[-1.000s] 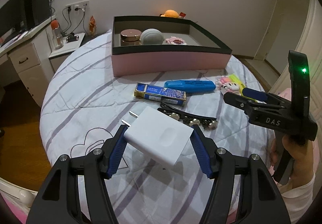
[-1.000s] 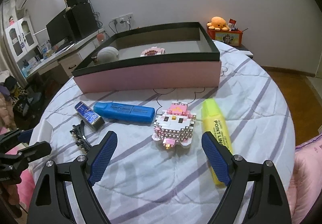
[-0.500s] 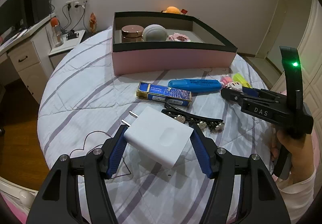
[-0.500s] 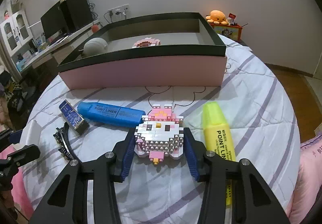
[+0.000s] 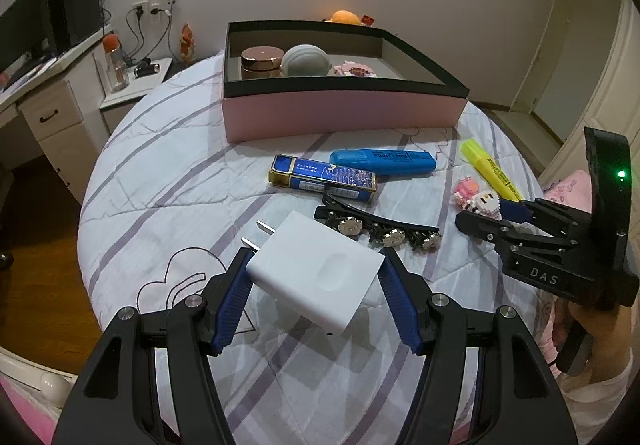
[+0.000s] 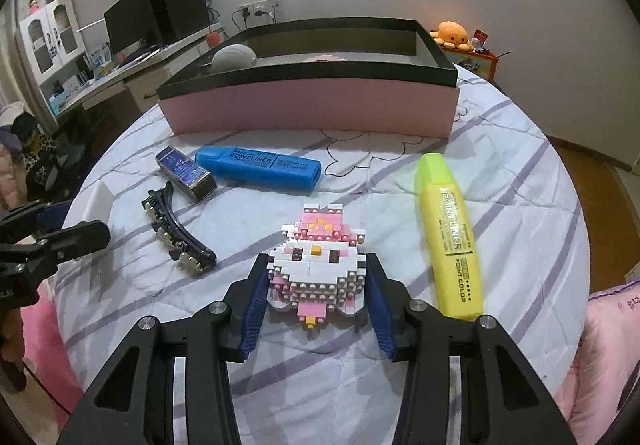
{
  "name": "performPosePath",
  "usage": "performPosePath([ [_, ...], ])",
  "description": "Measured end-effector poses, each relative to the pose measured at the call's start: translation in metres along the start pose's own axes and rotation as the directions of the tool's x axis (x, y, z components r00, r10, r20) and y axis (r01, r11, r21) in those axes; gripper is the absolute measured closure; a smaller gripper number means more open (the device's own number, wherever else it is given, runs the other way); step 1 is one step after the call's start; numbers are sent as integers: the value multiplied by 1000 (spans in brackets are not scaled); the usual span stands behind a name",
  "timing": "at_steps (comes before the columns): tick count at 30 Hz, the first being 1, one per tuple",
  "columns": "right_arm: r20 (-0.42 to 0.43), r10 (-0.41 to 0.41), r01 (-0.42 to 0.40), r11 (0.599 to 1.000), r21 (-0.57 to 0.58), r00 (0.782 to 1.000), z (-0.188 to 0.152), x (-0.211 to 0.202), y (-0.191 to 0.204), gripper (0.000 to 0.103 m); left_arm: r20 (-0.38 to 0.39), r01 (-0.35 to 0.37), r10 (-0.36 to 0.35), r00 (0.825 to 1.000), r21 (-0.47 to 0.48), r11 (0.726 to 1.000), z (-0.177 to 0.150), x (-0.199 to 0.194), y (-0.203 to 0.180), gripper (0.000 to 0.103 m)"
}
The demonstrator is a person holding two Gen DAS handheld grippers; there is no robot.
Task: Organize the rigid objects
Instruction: 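Lift charger and lego cat with both grippers toward the pink box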
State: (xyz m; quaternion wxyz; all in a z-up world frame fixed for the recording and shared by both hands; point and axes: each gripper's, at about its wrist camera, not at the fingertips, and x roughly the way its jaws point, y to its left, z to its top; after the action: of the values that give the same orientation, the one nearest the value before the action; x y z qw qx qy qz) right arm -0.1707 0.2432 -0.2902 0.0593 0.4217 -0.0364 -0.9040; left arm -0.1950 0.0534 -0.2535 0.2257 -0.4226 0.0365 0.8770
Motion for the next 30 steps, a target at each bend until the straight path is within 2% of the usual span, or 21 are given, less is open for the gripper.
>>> performPosePath([
  [7,16,-16,16,1000,-7,1000,5,5,1,57,1,-5,5,1000,5,1000,-2,-5,-4,39],
  [17,46,41,-40,999,-10,998,1,-9,4,57,22,-15,14,1000,14,1000,3,-14,-10,39],
  [30,117,84,-81,996,-33,990,16,-42,11,57,79,-29,26,997,44,999,23,-31,-22,39],
])
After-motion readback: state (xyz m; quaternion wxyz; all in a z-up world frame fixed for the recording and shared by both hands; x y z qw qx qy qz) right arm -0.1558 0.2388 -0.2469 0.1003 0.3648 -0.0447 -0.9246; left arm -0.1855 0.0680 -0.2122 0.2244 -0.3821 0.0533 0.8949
